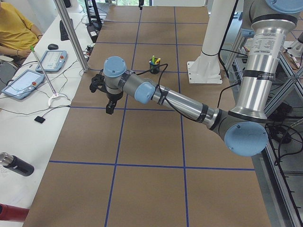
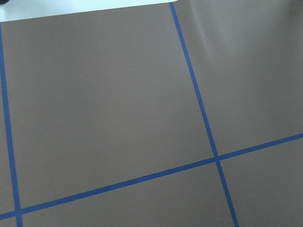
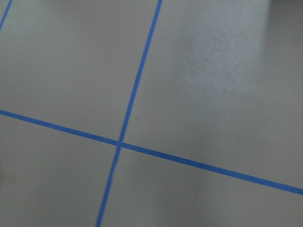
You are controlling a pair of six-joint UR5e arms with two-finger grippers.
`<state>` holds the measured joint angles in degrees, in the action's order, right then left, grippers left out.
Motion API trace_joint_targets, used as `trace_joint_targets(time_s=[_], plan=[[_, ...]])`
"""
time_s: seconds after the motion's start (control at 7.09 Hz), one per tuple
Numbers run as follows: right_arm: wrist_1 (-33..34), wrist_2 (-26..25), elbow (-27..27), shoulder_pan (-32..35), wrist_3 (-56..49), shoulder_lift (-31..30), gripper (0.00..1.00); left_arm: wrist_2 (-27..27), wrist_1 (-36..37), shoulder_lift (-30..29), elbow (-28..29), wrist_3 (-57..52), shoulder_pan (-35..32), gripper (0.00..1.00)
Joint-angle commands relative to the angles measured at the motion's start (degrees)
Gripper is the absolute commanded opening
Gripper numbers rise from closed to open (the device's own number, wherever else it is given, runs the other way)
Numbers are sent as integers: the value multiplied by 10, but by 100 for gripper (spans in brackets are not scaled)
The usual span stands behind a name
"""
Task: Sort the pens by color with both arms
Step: 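Move the right gripper over the black mesh pen cup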
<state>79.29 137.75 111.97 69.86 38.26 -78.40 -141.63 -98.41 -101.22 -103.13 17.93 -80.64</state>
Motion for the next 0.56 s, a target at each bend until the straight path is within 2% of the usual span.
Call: trace_joint_targets(time_s=[0.0,0.28,0.42], plan=[[1,-29,14,-66,134,51,98,2,1,-28,0,69,40,100],[2,-104,26,-158,246,87,98,15,0,-45,-1,106,67,100],[7,-141,26,-201,293,104,98,47,2,-51,-8,126,94,100]])
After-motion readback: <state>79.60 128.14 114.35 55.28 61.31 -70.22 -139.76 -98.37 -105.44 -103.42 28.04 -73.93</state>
